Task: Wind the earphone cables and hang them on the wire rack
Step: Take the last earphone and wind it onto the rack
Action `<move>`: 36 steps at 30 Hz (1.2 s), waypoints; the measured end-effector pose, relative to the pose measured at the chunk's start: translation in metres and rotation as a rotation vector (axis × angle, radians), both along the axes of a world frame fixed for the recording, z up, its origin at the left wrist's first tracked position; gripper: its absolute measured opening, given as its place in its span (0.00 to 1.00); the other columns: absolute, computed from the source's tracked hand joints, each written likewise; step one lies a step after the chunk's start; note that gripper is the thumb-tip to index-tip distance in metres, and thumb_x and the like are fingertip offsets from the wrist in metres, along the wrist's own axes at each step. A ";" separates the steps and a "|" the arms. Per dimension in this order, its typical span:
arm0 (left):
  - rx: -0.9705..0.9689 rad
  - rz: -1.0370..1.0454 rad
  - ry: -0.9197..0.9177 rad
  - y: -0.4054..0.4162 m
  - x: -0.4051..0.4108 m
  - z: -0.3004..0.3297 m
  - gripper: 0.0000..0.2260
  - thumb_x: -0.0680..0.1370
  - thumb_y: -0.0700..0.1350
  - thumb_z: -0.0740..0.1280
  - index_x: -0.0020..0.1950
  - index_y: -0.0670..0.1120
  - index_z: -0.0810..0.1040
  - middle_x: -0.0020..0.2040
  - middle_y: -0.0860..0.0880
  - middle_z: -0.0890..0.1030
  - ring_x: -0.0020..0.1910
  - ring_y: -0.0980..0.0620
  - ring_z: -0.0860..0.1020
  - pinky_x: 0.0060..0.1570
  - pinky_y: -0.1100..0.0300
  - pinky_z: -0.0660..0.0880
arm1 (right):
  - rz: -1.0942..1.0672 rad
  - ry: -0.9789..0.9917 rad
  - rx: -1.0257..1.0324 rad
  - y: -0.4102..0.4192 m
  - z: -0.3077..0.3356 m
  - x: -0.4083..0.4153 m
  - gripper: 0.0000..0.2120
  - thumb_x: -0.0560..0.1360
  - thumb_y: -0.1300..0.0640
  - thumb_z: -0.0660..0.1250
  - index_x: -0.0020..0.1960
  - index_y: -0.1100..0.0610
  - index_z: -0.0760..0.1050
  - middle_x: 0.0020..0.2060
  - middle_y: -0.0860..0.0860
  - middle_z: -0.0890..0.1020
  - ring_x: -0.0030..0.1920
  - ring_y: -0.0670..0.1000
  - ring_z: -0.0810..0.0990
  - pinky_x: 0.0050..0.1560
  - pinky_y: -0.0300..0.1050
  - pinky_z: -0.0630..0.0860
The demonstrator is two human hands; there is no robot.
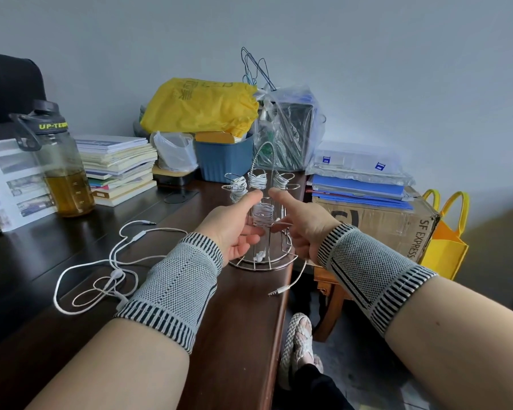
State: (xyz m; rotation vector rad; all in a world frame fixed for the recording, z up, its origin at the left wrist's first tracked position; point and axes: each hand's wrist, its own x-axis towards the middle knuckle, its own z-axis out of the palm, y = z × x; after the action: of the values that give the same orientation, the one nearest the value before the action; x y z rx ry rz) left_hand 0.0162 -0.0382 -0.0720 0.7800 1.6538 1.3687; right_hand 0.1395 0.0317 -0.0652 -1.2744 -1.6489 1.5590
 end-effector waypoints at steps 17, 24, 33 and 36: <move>0.121 0.067 -0.062 0.003 -0.001 0.006 0.12 0.75 0.52 0.72 0.51 0.45 0.81 0.42 0.48 0.84 0.28 0.59 0.73 0.27 0.69 0.68 | -0.072 0.149 0.084 0.014 -0.004 -0.005 0.30 0.68 0.41 0.74 0.52 0.68 0.77 0.18 0.49 0.62 0.17 0.47 0.58 0.23 0.39 0.58; 0.129 0.073 -0.056 0.000 0.000 0.006 0.12 0.75 0.52 0.72 0.51 0.44 0.81 0.42 0.47 0.85 0.30 0.58 0.74 0.30 0.66 0.69 | -0.078 0.143 0.127 0.012 -0.009 -0.003 0.27 0.68 0.38 0.72 0.46 0.64 0.80 0.18 0.48 0.63 0.17 0.46 0.59 0.22 0.39 0.59; 0.134 0.091 0.044 0.000 -0.002 0.005 0.03 0.77 0.38 0.65 0.47 0.42 0.78 0.38 0.47 0.85 0.32 0.57 0.77 0.30 0.66 0.71 | -0.002 0.254 0.106 0.008 -0.007 0.023 0.01 0.72 0.65 0.67 0.42 0.64 0.77 0.22 0.48 0.62 0.23 0.47 0.56 0.23 0.38 0.55; 0.144 0.089 0.108 0.001 -0.003 0.000 0.04 0.77 0.38 0.67 0.44 0.44 0.79 0.38 0.48 0.85 0.34 0.57 0.77 0.33 0.65 0.72 | 0.019 0.290 0.116 0.011 0.000 0.033 0.03 0.73 0.66 0.66 0.41 0.64 0.77 0.23 0.49 0.60 0.23 0.47 0.54 0.24 0.37 0.52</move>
State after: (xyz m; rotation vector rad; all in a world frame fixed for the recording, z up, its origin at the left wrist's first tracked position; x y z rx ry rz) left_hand 0.0133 -0.0374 -0.0716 0.8857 1.7047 1.5453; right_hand 0.1723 0.0430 -0.0650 -0.9269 -1.5436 1.5525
